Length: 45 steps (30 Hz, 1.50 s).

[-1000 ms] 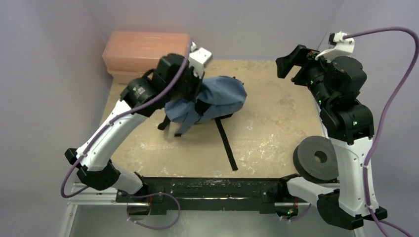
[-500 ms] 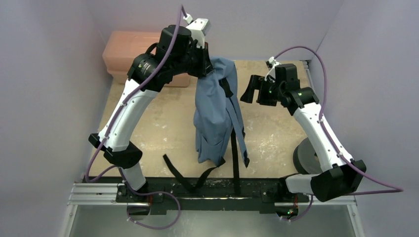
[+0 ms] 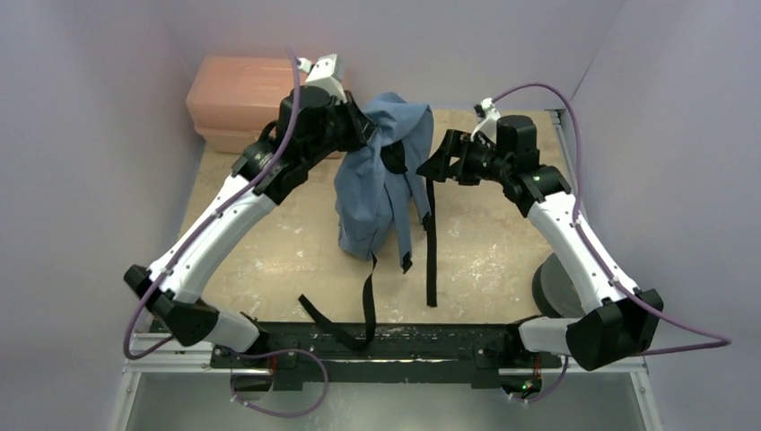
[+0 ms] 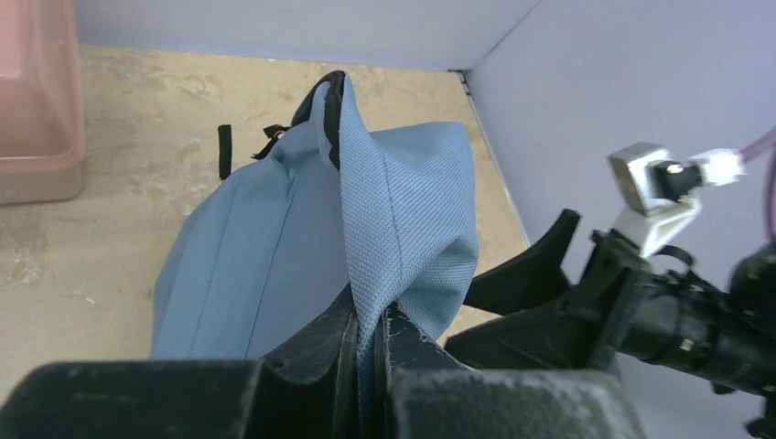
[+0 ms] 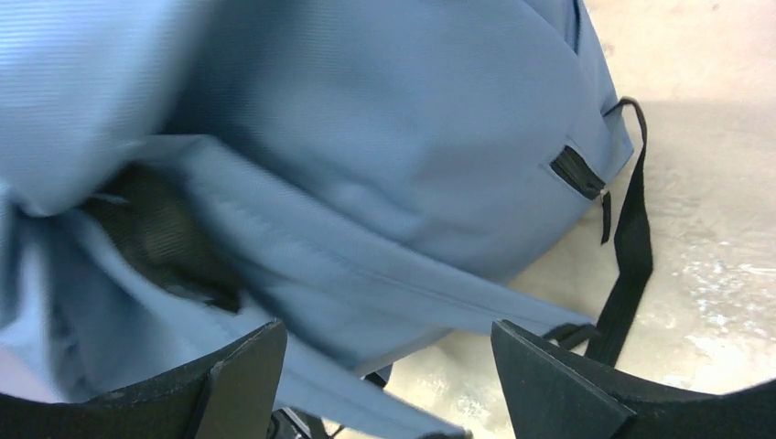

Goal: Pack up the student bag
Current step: Adjust the student bag at the center of the board.

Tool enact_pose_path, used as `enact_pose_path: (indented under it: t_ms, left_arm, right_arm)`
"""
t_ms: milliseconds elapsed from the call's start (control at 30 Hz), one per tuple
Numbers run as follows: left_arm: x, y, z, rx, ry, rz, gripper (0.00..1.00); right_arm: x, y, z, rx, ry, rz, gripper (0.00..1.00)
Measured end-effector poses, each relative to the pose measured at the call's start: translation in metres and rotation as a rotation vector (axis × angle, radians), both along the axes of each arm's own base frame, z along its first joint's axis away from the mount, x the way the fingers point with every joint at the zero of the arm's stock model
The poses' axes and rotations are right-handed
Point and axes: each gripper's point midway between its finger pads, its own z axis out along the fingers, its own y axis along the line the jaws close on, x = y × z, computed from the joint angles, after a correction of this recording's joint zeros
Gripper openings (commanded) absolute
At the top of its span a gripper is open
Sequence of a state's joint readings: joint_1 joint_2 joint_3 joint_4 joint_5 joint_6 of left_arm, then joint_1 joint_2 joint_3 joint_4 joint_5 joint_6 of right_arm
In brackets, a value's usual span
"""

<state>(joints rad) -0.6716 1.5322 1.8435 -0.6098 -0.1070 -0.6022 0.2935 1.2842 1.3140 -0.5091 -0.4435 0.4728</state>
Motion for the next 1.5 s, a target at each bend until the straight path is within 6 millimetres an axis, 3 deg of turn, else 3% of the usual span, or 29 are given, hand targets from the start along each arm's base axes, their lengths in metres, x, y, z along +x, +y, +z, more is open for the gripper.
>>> enact_pose_path:
  t_ms: [133, 167, 233, 300, 367, 467, 633, 833, 1033, 1200, 1333, 1400, 1500]
  left_arm:
    - [-0.012, 0.027, -0.001, -0.037, -0.057, 0.061, 0.01]
    - [-0.012, 0.03, 0.0, -0.029, -0.061, 0.061, 0.06]
    - [-0.01, 0.031, 0.001, -0.006, -0.06, 0.048, 0.27]
    - [-0.007, 0.029, 0.004, 0.008, -0.07, 0.031, 0.41]
    - [-0.004, 0.028, 0.015, 0.015, -0.092, 0.015, 0.57]
    - [-0.003, 0.029, 0.035, 0.019, -0.124, 0.003, 0.73]
    - [-0.012, 0.033, 0.055, 0.026, -0.168, -0.054, 0.78]
    - [-0.025, 0.041, 0.057, 0.082, -0.183, -0.102, 0.79]
    - [-0.051, 0.07, 0.072, 0.09, -0.227, -0.083, 0.81]
    - [-0.072, 0.086, 0.058, 0.084, -0.226, -0.092, 0.8]
    - [-0.062, 0.071, 0.03, 0.041, -0.171, -0.143, 0.55]
    - [-0.049, 0.06, -0.002, 0.036, -0.105, -0.162, 0.43]
    - [-0.028, 0.047, -0.07, 0.044, 0.036, -0.168, 0.25]
  right_arm:
    - [0.01, 0.016, -0.035, 0.045, 0.055, 0.033, 0.87]
    - [0.014, 0.021, -0.045, 0.058, 0.078, 0.043, 0.87]
    - [0.021, 0.03, -0.062, 0.079, 0.117, 0.06, 0.88]
    - [0.028, 0.036, -0.068, 0.088, 0.125, 0.069, 0.89]
    - [0.032, 0.038, -0.068, 0.091, 0.121, 0.073, 0.89]
    - [0.036, 0.039, -0.058, 0.098, 0.097, 0.075, 0.9]
    - [0.042, 0.041, -0.041, 0.106, 0.048, 0.083, 0.93]
    - [0.038, 0.037, -0.034, 0.095, 0.029, 0.076, 0.97]
    - [0.027, 0.025, -0.011, 0.067, -0.038, 0.04, 0.99]
    - [0.023, 0.027, 0.009, 0.087, -0.116, 0.076, 0.95]
    - [0.036, 0.053, 0.013, 0.166, -0.15, 0.179, 0.9]
    - [0.046, 0.074, 0.007, 0.184, -0.142, 0.24, 0.88]
    - [0.058, 0.111, -0.004, 0.194, -0.149, 0.312, 0.7]
